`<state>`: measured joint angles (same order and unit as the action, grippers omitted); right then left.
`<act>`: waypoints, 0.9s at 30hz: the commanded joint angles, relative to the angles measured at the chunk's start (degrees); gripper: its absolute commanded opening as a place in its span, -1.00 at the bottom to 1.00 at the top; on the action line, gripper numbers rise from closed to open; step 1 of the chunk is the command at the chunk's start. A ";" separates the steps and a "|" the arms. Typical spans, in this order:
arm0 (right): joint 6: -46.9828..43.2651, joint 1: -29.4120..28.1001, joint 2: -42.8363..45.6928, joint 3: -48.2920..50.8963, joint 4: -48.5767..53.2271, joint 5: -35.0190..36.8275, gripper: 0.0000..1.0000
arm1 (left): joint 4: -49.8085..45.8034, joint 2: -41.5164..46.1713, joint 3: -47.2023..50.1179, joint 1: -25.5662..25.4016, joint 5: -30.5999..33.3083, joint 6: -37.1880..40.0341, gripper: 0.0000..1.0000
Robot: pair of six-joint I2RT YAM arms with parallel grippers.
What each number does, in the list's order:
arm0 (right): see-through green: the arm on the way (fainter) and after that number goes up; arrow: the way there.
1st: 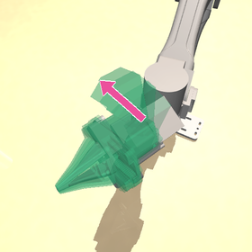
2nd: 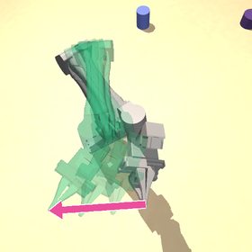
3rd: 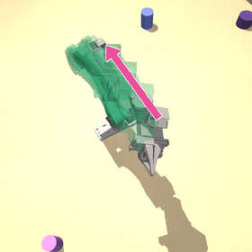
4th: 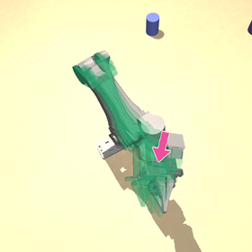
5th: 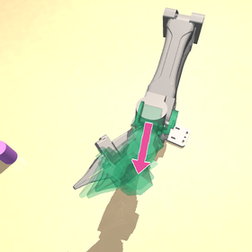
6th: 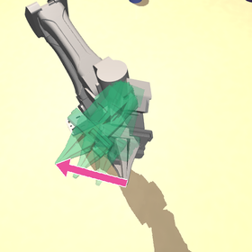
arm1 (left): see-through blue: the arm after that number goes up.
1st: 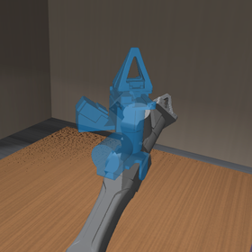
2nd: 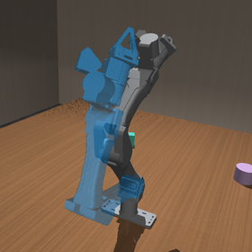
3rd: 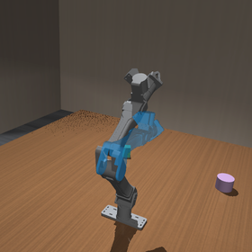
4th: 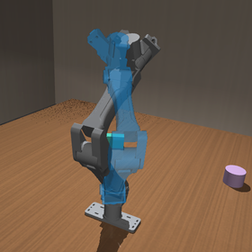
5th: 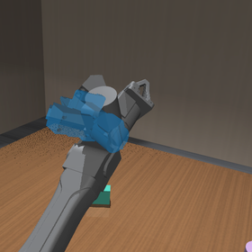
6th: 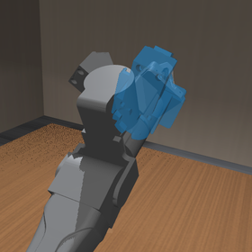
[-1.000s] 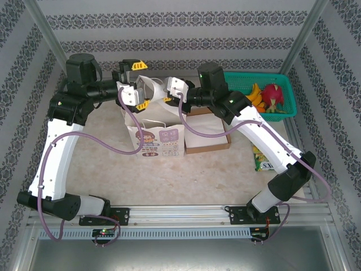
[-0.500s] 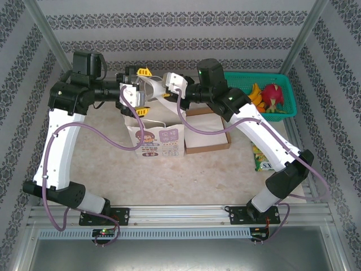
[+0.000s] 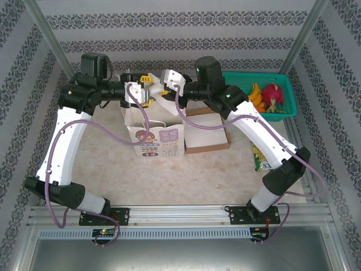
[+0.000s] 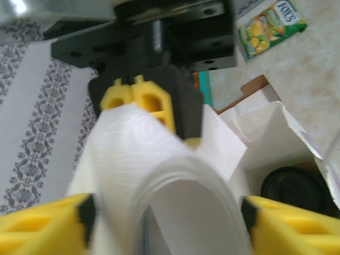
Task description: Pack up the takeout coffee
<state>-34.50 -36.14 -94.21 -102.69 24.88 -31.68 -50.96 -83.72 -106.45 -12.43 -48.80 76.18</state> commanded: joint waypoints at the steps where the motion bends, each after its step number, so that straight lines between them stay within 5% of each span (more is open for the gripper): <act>1: 1.48 -0.22 1.30 0.20 -1.00 -3.39 -0.98 | 3.67 1.37 -2.52 -0.67 0.06 -2.98 -0.31; 6: 5.27 -0.47 2.51 1.85 -2.19 -4.36 -0.93 | -2.58 2.70 -3.78 -0.58 -1.71 -2.09 -1.00; 14: 15.31 -3.95 3.60 4.08 -3.64 -5.14 -0.98 | -10.51 5.78 -6.77 -0.54 -2.55 -6.93 -1.00; 27: 29.11 -8.07 -1.27 7.29 -12.07 3.79 -0.94 | -19.27 3.36 -9.40 -0.58 9.17 -10.51 -1.00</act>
<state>-10.68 -43.68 -93.56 -96.97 15.59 -31.90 -67.61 -79.61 -114.15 -12.40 -40.16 67.35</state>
